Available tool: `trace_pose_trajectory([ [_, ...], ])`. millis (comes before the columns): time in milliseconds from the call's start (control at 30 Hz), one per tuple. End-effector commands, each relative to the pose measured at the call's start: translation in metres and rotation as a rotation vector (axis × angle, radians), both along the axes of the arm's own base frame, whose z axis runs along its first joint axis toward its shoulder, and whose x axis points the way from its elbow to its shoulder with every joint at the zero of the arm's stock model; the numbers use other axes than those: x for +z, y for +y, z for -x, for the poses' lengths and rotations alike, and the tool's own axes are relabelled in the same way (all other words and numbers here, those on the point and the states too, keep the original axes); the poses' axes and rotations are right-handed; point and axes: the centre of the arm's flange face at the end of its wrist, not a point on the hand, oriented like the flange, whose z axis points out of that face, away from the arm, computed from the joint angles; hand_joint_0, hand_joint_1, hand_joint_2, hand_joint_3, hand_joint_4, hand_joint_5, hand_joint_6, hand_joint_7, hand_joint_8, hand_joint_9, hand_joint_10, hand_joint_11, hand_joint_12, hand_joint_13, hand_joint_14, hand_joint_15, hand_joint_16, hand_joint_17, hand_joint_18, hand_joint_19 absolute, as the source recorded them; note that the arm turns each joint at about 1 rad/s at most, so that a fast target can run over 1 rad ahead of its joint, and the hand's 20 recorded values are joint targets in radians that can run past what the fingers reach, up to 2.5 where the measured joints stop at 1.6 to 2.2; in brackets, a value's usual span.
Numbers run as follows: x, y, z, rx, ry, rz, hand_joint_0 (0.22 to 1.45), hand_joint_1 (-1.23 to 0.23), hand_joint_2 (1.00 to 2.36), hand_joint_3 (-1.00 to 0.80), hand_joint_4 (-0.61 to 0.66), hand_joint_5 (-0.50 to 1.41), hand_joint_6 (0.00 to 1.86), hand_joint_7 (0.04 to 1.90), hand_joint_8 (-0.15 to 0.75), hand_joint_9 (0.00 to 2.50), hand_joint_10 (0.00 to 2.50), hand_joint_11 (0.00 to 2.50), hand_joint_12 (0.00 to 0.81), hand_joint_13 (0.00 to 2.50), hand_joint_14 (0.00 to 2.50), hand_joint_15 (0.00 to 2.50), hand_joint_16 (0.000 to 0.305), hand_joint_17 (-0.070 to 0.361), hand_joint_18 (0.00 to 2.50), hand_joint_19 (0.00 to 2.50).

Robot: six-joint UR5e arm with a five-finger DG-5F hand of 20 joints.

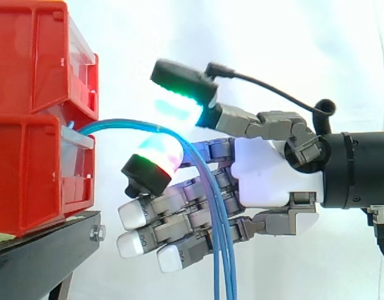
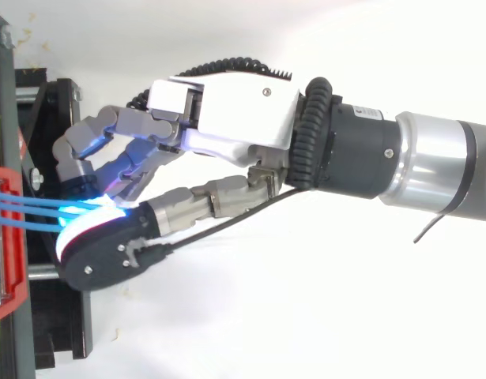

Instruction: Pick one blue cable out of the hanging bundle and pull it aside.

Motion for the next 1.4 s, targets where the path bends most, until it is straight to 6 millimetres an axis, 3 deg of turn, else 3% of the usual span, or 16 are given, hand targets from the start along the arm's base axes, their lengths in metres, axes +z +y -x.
trace_pose_trajectory([
  [0,0.0,0.0,0.0,0.0,0.0,0.0,0.53,-0.6,1.02,-0.16,0.09,-0.16,0.83,1.35,0.302,0.81,0.02,0.48,0.342,0.65,0.01,0.36,0.055,0.123,0.65,0.48],
  [133,0.002,0.0,-0.001,0.0,-0.001,0.001,0.54,-0.62,1.01,-0.01,0.12,-0.16,0.86,1.28,0.353,0.84,0.01,0.46,0.393,0.7,0.01,0.34,0.066,0.147,0.75,0.43],
  [267,0.004,-0.002,-0.001,-0.003,0.003,0.002,0.58,-0.71,1.02,0.0,0.11,-0.19,0.88,1.26,0.311,0.77,0.01,0.47,0.362,0.67,0.01,0.35,0.059,0.133,0.7,0.44],
  [367,0.006,-0.004,-0.001,-0.005,0.005,0.002,0.61,-0.79,1.02,-0.11,0.08,-0.2,0.87,1.27,0.282,0.73,0.02,0.48,0.329,0.63,0.01,0.34,0.053,0.119,0.65,0.44],
  [467,0.008,-0.005,-0.001,-0.005,0.014,0.004,0.7,-0.9,1.0,-0.46,0.06,-0.19,0.88,1.28,0.266,0.75,0.02,0.5,0.32,0.64,0.01,0.32,0.051,0.114,0.67,0.38],
  [633,0.012,-0.008,0.0,0.0,0.026,0.007,0.65,-0.91,1.0,-0.5,0.07,-0.17,0.87,1.3,0.266,0.78,0.02,0.52,0.317,0.64,0.02,0.33,0.05,0.112,0.67,0.39],
  [767,0.013,-0.014,0.002,-0.007,0.054,0.022,0.47,-0.79,1.0,-0.5,0.09,-0.14,0.86,1.29,0.307,0.86,0.02,0.52,0.352,0.68,0.01,0.34,0.055,0.124,0.71,0.43],
  [800,0.014,-0.014,0.003,-0.006,0.06,0.026,0.42,-0.68,1.0,-0.5,0.09,-0.14,0.86,1.27,0.329,0.89,0.02,0.52,0.371,0.7,0.01,0.34,0.06,0.135,0.74,0.42],
  [967,0.011,-0.017,0.008,-0.01,0.105,0.036,0.38,-0.48,1.0,-0.5,0.09,-0.13,0.85,1.27,0.361,0.94,0.01,0.5,0.407,0.72,0.01,0.34,0.066,0.149,0.77,0.44],
  [1133,0.011,-0.016,0.007,-0.008,0.105,0.036,0.45,-0.49,1.0,-0.5,0.09,-0.13,0.84,1.31,0.338,0.93,0.02,0.52,0.376,0.7,0.01,0.36,0.06,0.135,0.72,0.47],
  [1267,0.01,-0.017,0.008,-0.01,0.107,0.036,0.53,-0.62,1.02,-0.24,0.1,-0.14,0.84,1.39,0.314,0.92,0.02,0.53,0.346,0.69,0.02,0.38,0.054,0.121,0.67,0.5],
  [1367,0.012,-0.017,0.008,-0.009,0.106,0.039,0.53,-0.64,1.02,-0.15,0.1,-0.14,0.85,1.39,0.311,0.9,0.02,0.52,0.342,0.69,0.02,0.38,0.054,0.12,0.67,0.49],
])
